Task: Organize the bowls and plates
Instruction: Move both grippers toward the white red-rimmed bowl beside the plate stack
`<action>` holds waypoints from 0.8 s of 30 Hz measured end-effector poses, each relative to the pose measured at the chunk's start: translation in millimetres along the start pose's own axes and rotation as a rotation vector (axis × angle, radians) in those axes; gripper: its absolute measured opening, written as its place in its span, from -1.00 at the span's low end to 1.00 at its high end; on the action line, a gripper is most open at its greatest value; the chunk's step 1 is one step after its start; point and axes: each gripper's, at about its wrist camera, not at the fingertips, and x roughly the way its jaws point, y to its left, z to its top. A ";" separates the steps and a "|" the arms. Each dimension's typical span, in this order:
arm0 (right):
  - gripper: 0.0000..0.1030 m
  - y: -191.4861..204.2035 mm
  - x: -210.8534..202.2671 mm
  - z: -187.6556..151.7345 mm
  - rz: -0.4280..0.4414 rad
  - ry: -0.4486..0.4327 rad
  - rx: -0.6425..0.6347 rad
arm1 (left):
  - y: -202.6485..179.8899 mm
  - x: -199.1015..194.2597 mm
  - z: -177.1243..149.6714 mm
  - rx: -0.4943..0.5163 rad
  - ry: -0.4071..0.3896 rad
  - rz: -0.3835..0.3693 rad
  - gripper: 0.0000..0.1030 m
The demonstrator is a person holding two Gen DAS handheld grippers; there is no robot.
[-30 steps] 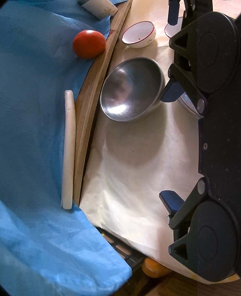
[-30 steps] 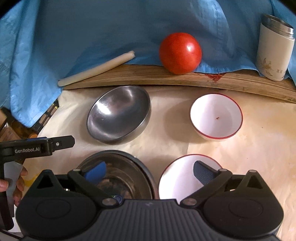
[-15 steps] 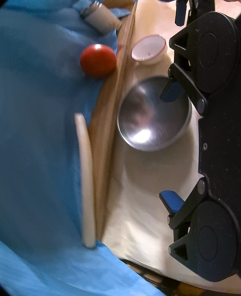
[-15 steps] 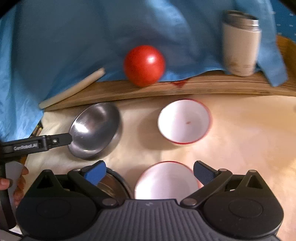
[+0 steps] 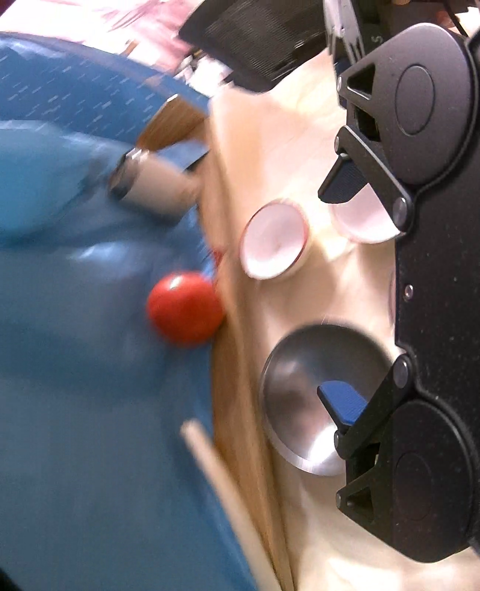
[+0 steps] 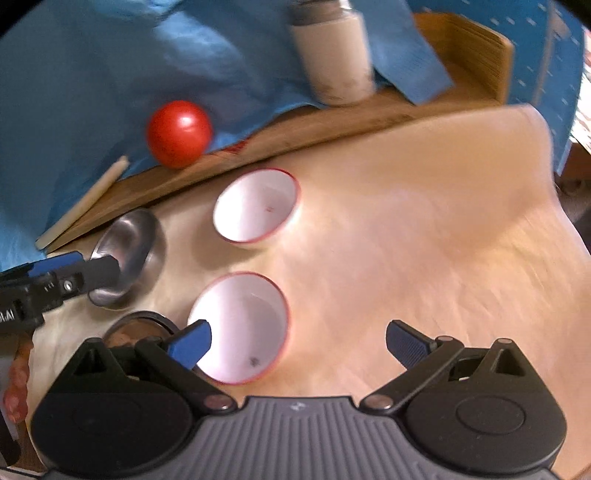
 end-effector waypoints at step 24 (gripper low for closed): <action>0.56 -32.8 2.0 -31.5 0.072 0.044 0.101 | -44.0 82.1 8.4 0.181 0.371 -0.034 0.50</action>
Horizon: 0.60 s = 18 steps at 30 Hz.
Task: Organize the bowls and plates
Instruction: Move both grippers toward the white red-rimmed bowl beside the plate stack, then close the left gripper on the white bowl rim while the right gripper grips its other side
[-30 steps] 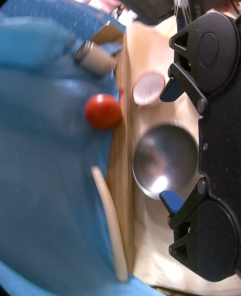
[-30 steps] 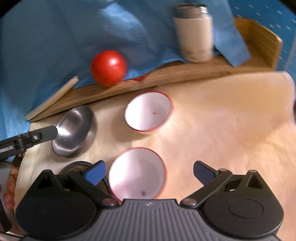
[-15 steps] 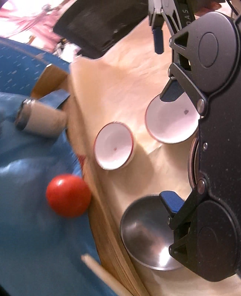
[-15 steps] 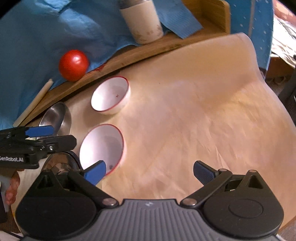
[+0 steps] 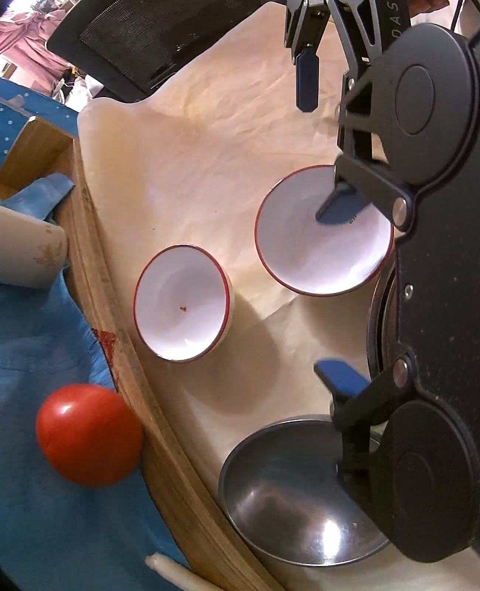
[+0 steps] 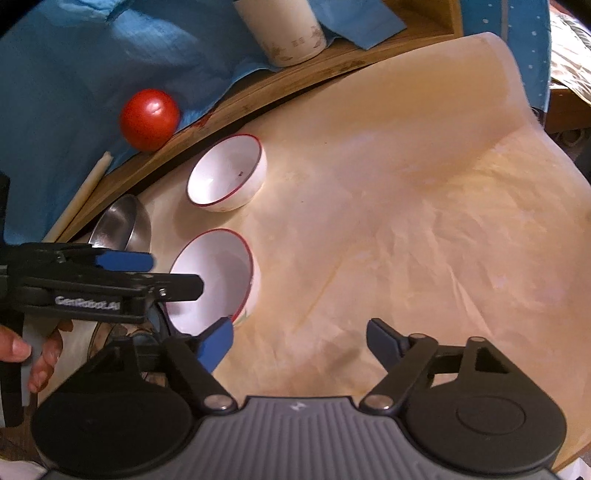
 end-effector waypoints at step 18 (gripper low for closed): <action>-0.42 20.1 21.4 11.3 0.092 0.026 -0.032 | 4.6 7.7 -0.4 -0.029 0.018 -0.039 -0.55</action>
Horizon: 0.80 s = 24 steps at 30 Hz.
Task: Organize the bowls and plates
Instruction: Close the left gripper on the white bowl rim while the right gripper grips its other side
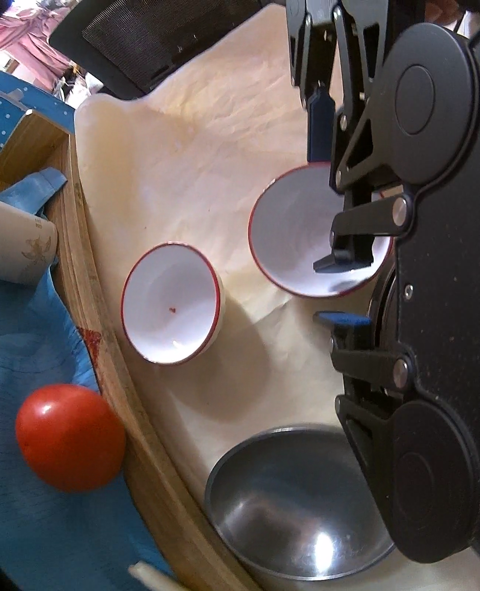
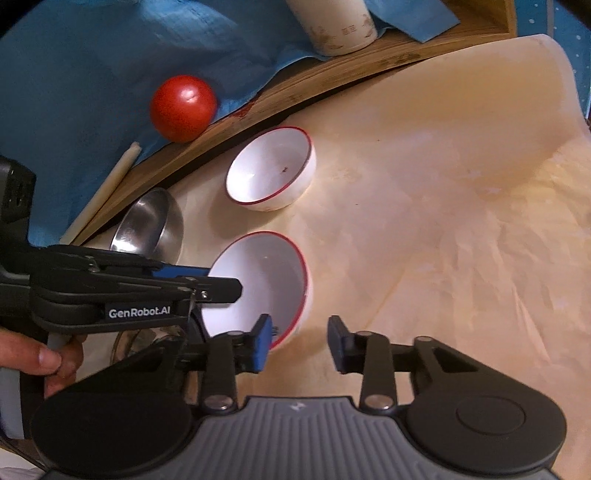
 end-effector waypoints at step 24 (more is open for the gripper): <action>-0.74 11.3 -12.1 4.4 -0.047 -0.062 -0.022 | 6.1 -24.0 -11.2 -0.112 -0.131 -0.050 -0.89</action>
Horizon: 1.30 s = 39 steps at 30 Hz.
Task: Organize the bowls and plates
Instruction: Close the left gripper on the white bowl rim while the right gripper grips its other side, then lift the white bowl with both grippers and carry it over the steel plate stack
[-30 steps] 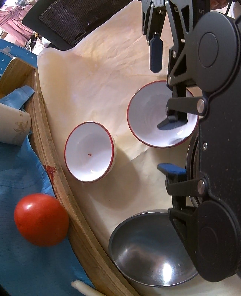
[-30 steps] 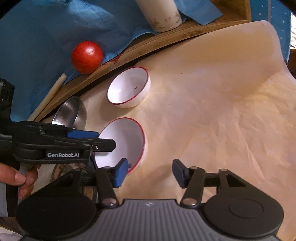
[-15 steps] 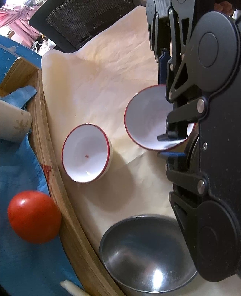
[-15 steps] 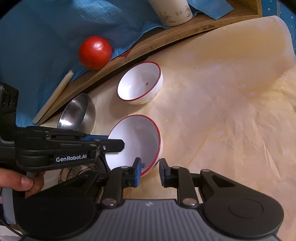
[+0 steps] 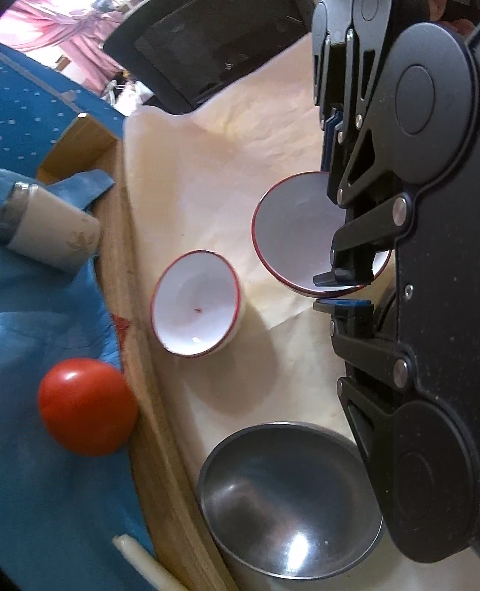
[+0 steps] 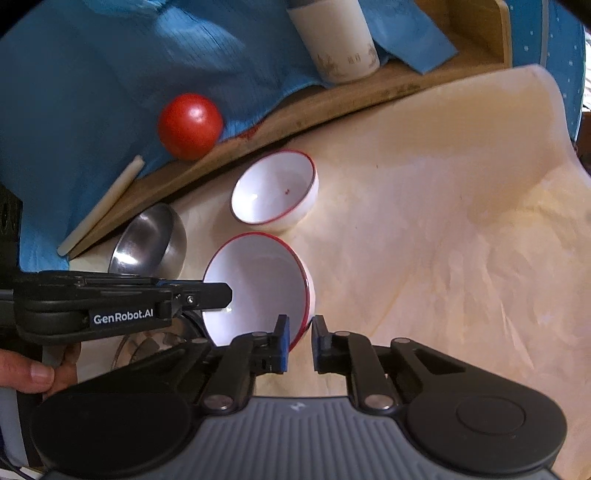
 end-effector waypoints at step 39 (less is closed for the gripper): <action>-0.76 147.3 84.1 70.3 0.178 0.130 -0.323 | 135.4 -68.4 -7.2 -0.360 -0.162 0.227 -0.89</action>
